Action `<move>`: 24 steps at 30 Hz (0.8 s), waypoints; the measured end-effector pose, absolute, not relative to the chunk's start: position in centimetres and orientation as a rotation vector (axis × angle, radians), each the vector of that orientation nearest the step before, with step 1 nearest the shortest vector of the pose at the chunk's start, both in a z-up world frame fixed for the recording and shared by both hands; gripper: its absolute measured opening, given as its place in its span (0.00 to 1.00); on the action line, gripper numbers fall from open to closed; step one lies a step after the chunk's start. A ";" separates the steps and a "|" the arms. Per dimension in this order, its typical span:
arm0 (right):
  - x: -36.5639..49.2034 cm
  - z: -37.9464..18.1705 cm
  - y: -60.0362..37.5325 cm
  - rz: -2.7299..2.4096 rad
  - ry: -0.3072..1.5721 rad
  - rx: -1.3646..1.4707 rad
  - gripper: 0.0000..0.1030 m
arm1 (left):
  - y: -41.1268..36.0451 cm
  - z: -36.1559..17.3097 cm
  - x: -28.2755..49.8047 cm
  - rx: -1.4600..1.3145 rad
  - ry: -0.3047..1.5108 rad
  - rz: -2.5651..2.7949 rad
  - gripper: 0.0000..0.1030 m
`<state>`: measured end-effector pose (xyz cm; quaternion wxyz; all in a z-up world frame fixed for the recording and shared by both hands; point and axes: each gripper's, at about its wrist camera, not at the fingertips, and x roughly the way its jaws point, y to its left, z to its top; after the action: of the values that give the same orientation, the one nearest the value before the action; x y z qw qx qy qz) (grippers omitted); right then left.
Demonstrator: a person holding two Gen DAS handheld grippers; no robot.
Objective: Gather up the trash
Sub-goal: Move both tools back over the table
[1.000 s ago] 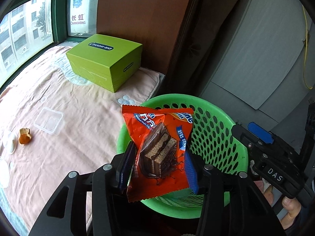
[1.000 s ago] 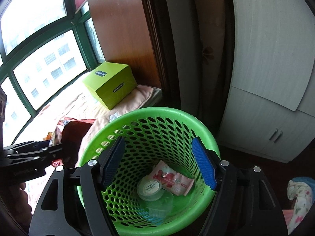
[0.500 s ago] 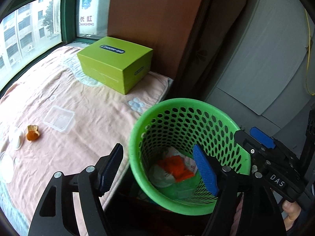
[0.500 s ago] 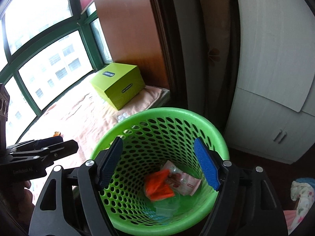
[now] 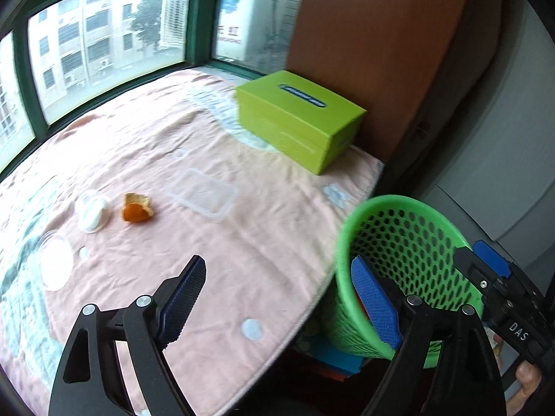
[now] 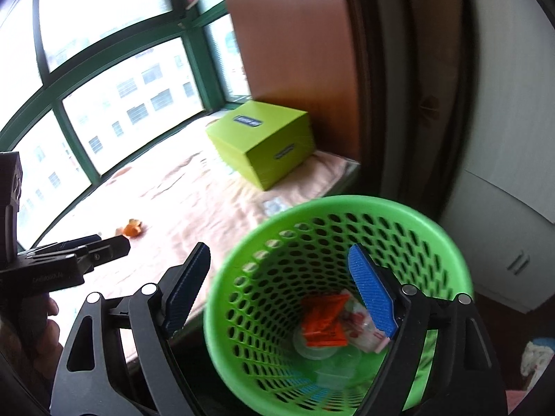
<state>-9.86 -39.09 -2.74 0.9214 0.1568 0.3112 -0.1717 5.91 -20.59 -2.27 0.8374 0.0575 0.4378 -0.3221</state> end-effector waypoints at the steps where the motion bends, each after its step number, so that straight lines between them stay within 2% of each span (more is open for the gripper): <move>1: -9.4 -2.7 -38.7 -0.340 0.643 0.321 0.79 | -19.8 -2.4 6.4 0.116 0.926 -0.661 0.82; 14: -3.3 -3.3 -33.4 -0.202 0.690 0.275 0.81 | -7.8 -4.9 14.0 0.046 0.955 -0.346 0.86; 24: 1.1 -4.4 -29.7 -0.114 0.734 0.234 0.81 | -0.4 -9.0 18.4 0.050 1.034 -0.180 0.91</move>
<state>1.12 -29.73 -4.44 0.9252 0.1141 0.3577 -0.0555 18.38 -0.41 -8.97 0.8652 0.0236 0.4935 -0.0858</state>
